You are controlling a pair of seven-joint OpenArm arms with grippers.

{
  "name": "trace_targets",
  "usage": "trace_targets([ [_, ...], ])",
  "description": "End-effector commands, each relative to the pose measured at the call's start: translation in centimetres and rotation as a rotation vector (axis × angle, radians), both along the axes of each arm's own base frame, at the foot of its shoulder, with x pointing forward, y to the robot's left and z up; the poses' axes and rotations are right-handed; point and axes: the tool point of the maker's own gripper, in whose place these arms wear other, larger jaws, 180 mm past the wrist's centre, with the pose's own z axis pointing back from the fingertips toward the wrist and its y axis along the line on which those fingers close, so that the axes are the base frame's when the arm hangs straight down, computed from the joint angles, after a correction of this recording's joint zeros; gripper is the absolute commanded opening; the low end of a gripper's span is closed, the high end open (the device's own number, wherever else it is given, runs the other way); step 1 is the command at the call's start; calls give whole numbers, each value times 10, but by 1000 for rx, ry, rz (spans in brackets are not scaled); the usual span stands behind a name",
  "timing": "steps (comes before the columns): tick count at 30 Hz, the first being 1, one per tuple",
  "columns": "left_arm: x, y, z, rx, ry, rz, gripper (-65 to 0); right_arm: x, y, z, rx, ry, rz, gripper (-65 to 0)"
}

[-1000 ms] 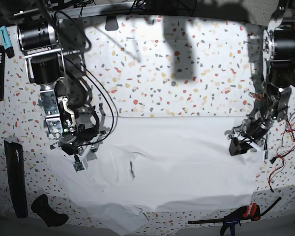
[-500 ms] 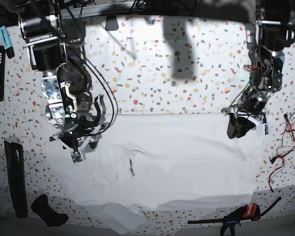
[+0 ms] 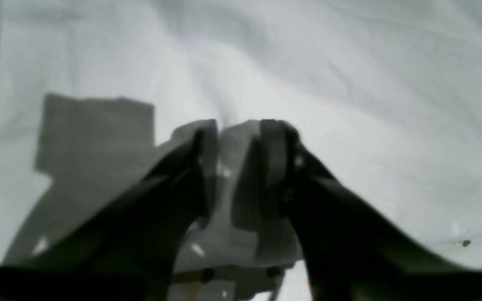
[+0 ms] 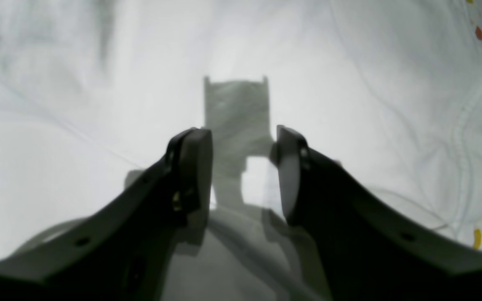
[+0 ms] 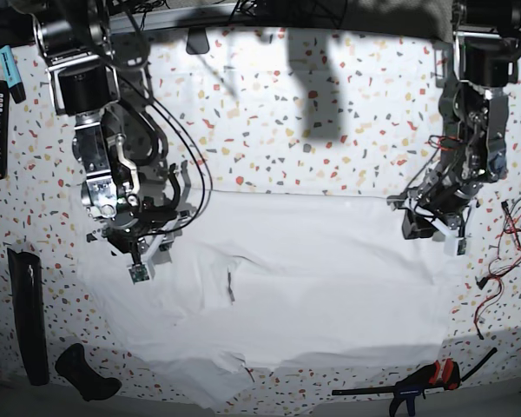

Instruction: Fold the T-shirt properly

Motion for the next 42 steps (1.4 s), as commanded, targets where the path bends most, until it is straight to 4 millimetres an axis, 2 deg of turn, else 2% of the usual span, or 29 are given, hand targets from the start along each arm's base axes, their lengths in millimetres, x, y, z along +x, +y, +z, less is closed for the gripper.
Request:
trace_targets([
  [1,-29,1,-27,46,152,-37,-534,-4,-8,0,-22,28,-4,-393],
  [4,-33,-3,-21,46,109,-45,-540,-13,-12,-4,-33,36,2,-393],
  [8,-43,-8,-10,96,72,-86,-502,-29,-13,-9,-45,48,14,-393],
  [15,-61,0,-5,205,56,-62,-493,-53,-5,-15,-46,66,41,-393],
  [17,-61,2,-3,232,46,-70,-493,-56,-3,-15,-44,67,46,-393],
  [20,-42,5,17,306,-45,-85,-493,-56,-3,-15,-44,64,38,-393],
  [27,29,3,97,330,-259,-66,-493,-56,-5,-15,-46,62,30,-393],
  [30,50,5,114,322,-318,-50,-493,-56,-4,-15,-46,62,30,-393],
  [32,57,5,107,289,-316,-55,-493,-56,-4,-15,-46,62,30,-393],
  [36,57,4,68,188,-273,-79,-493,-56,-4,-15,-46,63,30,-393],
  [39,44,6,30,164,-155,-106,-493,-57,-5,-16,-49,72,28,-393],
  [42,20,7,-2,177,13,-143,-493,-58,-6,-17,-52,79,26,-393],
])
